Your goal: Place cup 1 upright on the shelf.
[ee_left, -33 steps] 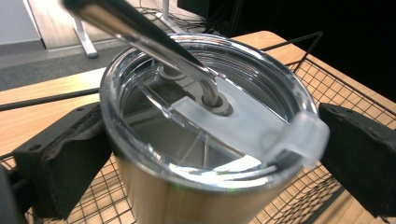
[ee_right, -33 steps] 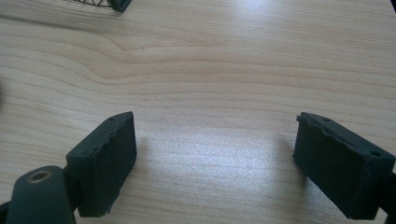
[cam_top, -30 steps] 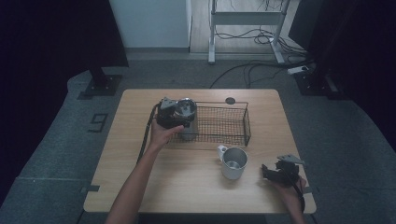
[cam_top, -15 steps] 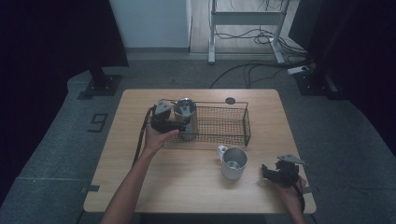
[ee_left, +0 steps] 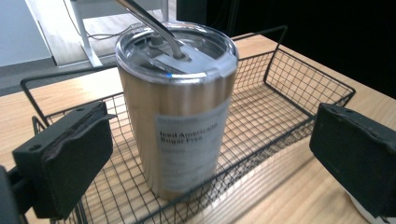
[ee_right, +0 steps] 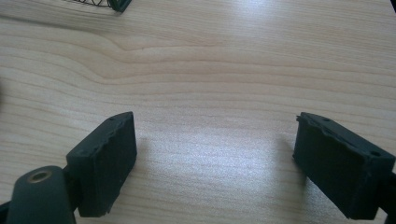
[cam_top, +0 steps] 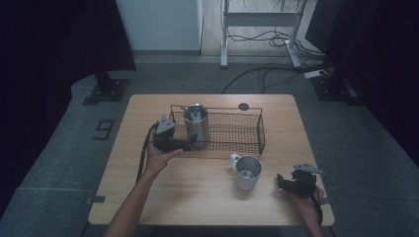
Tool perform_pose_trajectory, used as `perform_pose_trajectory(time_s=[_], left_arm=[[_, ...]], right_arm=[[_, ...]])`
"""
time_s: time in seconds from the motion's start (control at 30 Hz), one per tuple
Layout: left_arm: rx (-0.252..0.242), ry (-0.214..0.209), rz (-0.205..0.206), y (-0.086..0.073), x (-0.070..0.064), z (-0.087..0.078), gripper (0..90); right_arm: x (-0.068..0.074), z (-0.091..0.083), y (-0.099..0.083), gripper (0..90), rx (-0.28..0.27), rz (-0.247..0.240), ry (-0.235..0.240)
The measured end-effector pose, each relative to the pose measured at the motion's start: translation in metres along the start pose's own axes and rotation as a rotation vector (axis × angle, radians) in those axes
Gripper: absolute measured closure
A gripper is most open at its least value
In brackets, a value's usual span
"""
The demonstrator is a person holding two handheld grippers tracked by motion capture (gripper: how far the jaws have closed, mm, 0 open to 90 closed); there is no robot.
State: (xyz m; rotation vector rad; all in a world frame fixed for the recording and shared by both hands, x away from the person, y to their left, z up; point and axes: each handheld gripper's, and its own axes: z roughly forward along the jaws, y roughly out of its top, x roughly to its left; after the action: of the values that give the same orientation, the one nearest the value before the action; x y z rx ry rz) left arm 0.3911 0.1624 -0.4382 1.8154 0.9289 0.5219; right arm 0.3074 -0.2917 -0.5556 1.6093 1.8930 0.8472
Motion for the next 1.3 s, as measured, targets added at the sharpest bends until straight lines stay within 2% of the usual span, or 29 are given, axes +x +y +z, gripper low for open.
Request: perform_pose_trajectory(time_s=[0.13,0.23,0.37,0.57,0.8,0.9,1.0,1.3], left_arm=[[0.012,-0.003,0.011,-0.012,-0.006,-0.011,0.5],[0.012,-0.016,0.0,-0.026,-0.01,-0.019,1.0],[0.024,-0.009,-0.004,-0.045,-0.012,-0.026,1.4],[0.055,0.001,0.007,-0.069,-0.016,-0.033,1.8],[0.098,-0.011,-0.018,-0.097,-0.02,-0.039,3.7],[0.123,-0.003,-0.019,-0.109,-0.022,-0.039,4.4],[0.156,0.009,-0.014,-0.117,-0.022,-0.038,4.5],[0.165,0.009,-0.042,-0.125,-0.023,-0.037,6.1]], right_arm=[[0.0,0.0,0.0,12.9,0.0,0.0,0.0],[0.0,0.0,0.0,12.9,0.0,0.0,0.0],[0.0,0.0,0.0,12.9,0.0,0.0,0.0],[0.0,0.0,0.0,12.9,0.0,0.0,0.0],[0.0,0.0,0.0,12.9,0.0,0.0,0.0],[0.0,0.0,0.0,12.9,0.0,0.0,0.0],[0.0,0.0,0.0,13.0,0.0,0.0,0.0],[0.0,0.0,0.0,13.0,0.0,0.0,0.0]])
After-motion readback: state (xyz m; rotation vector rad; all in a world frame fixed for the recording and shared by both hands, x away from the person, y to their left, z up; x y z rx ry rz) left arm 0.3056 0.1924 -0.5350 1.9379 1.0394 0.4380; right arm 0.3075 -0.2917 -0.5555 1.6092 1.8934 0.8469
